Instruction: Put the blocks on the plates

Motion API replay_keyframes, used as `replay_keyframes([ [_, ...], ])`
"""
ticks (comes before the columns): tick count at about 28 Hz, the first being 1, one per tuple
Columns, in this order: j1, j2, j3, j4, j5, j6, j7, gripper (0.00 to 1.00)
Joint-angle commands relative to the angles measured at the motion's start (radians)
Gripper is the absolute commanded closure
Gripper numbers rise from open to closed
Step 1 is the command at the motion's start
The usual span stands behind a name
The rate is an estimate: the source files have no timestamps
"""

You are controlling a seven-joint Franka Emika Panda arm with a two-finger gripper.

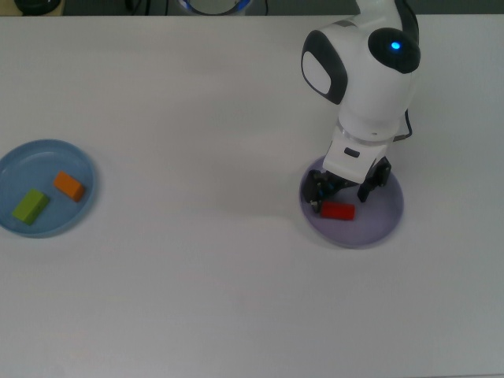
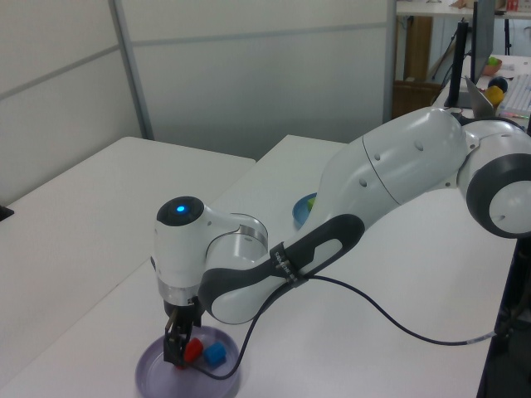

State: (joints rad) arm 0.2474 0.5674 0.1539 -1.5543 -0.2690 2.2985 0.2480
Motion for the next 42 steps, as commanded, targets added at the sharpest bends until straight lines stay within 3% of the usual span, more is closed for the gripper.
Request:
replay_keyframes([
  [1,0.0,-0.089,-0.013,-0.018,-0.007,-0.094,0.03,0.0],
  [11,-0.054,-0.257,-0.028,0.007,-0.003,-0.517,0.109,0.0],
  [17,-0.121,-0.351,-0.03,-0.003,0.098,-0.731,0.038,0.0],
  [20,-0.177,-0.405,-0.03,-0.023,0.145,-0.743,-0.039,0.0],
  [23,-0.252,-0.474,-0.031,-0.047,0.232,-0.742,-0.116,0.0],
  [24,-0.264,-0.486,-0.031,-0.05,0.24,-0.742,-0.136,0.0],
  [34,-0.339,-0.555,-0.039,-0.09,0.249,-0.625,-0.17,0.0],
  [42,-0.339,-0.616,-0.06,-0.151,0.249,-0.573,-0.164,0.0],
])
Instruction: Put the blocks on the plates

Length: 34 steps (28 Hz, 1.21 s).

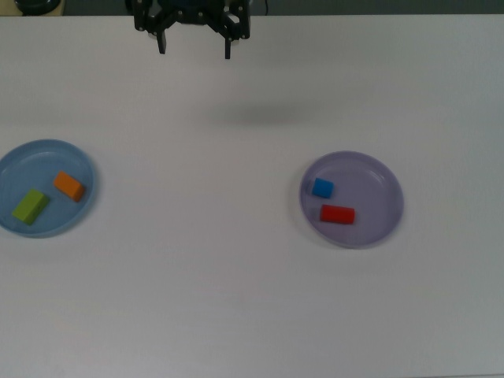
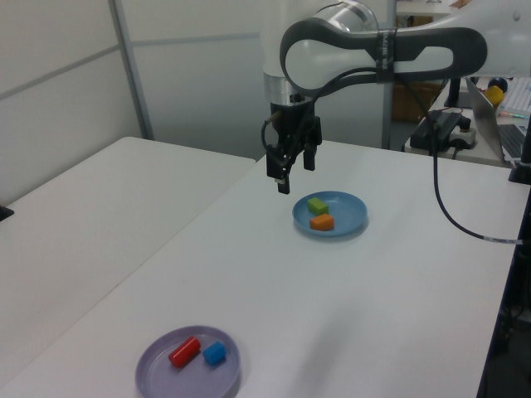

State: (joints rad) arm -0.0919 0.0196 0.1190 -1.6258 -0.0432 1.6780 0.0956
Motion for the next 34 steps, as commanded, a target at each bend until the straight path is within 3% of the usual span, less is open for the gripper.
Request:
replay_keyframes([
  [1,0.0,-0.069,-0.028,-0.078,0.023,0.048,-0.01,0.0],
  [17,-0.002,-0.033,-0.03,-0.032,0.022,0.039,-0.008,0.0],
  [34,-0.002,-0.036,-0.033,-0.032,0.019,0.031,-0.016,0.0],
])
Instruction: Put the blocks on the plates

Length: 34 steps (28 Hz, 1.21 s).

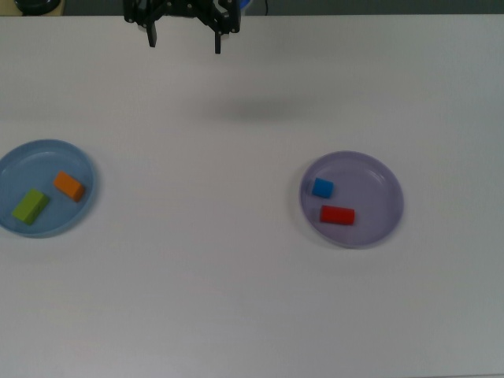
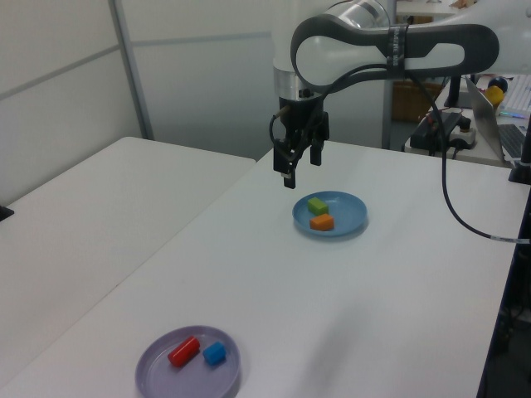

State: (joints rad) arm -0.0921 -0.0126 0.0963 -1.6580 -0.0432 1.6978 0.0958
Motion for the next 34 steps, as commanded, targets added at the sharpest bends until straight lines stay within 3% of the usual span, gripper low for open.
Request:
replay_keyframes([
  [1,-0.003,-0.006,-0.012,0.0,0.019,0.011,-0.019,0.0],
  [12,0.017,-0.012,-0.041,0.0,0.023,0.014,-0.022,0.0],
  [17,0.06,-0.013,-0.089,-0.002,0.023,0.014,-0.022,0.0],
  [34,0.06,-0.004,-0.081,-0.002,0.022,0.016,-0.019,0.0],
])
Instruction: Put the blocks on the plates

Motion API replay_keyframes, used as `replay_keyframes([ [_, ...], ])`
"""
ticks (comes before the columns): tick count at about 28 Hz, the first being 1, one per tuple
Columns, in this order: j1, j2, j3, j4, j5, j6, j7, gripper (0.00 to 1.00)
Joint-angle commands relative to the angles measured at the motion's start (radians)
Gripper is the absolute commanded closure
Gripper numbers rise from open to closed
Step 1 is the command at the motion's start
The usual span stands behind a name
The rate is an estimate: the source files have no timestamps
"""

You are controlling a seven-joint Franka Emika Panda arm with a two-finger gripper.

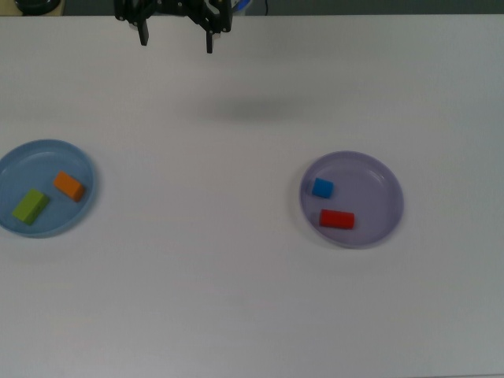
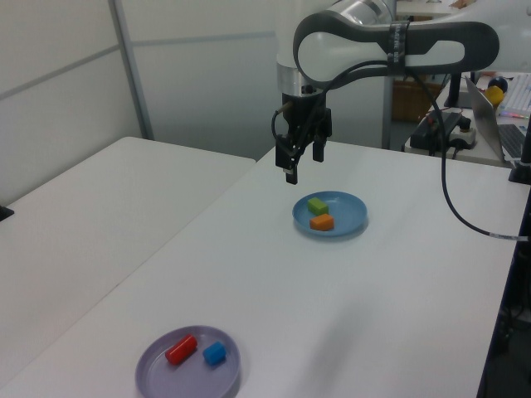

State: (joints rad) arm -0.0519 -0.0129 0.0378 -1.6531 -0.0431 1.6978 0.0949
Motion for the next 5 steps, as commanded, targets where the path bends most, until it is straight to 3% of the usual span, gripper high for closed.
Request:
replay_keyframes([
  [1,0.02,-0.004,-0.022,-0.007,0.022,0.014,-0.018,0.0],
  [5,0.02,-0.004,-0.021,-0.007,0.022,0.014,-0.017,0.0],
])
